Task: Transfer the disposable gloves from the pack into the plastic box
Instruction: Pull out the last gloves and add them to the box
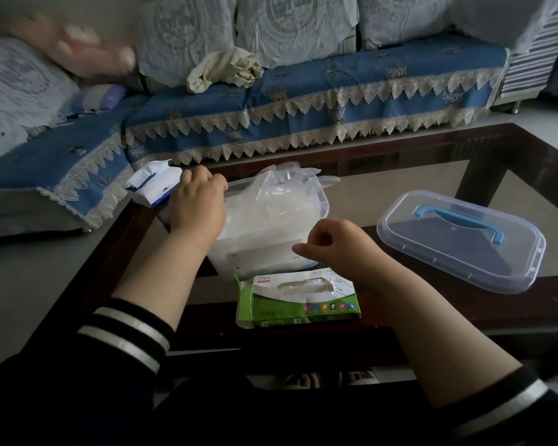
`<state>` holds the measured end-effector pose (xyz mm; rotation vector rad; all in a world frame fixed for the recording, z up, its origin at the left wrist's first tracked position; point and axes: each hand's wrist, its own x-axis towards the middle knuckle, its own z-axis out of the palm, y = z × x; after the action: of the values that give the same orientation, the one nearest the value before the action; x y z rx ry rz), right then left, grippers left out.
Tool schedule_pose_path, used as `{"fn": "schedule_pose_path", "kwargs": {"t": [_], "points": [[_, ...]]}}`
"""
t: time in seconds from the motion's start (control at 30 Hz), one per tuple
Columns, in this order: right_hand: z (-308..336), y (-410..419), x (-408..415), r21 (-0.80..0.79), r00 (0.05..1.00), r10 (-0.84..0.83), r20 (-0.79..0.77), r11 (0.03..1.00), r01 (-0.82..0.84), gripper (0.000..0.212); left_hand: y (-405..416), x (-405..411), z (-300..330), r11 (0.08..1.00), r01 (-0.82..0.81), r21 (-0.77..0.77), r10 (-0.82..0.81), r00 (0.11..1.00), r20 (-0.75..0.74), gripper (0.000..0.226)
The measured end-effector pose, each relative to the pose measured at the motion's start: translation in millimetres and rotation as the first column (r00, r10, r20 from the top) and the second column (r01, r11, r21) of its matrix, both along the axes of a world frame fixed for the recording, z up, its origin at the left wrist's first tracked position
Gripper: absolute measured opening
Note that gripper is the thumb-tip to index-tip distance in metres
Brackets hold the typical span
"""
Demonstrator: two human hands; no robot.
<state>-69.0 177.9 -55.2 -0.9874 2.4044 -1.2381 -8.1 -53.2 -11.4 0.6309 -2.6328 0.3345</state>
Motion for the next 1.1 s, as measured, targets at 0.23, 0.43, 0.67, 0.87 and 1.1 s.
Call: {"fn": "schedule_pose_path", "kwargs": {"t": [0.23,0.43,0.67,0.87,1.1], "points": [[-21,-4,5,0.435,0.973,0.231,-0.013,0.878,-0.203,0.053,95,43,-24,0.829,0.461,0.318,-0.416,0.887,-0.201,0.014],[-31,-10,8,0.513,0.965,0.24,-0.103,0.844,-0.155,0.039,85,47,-56,0.754,0.063,0.654,-0.386,0.848,0.363,0.062],[-35,-12,10,0.41,0.98,0.139,-0.145,0.909,-0.068,0.017,78,45,-77,0.752,0.079,0.655,-0.417,0.826,0.379,0.079],[-26,-13,10,0.259,0.985,0.001,-0.173,0.965,0.044,0.019,74,46,-81,0.751,0.08,0.656,-0.383,0.862,0.333,0.074],[1,-3,17,-0.373,0.982,-0.183,-0.036,0.915,0.157,0.014,72,40,-83,0.768,0.071,0.636,-0.397,0.832,0.387,0.078]]}}
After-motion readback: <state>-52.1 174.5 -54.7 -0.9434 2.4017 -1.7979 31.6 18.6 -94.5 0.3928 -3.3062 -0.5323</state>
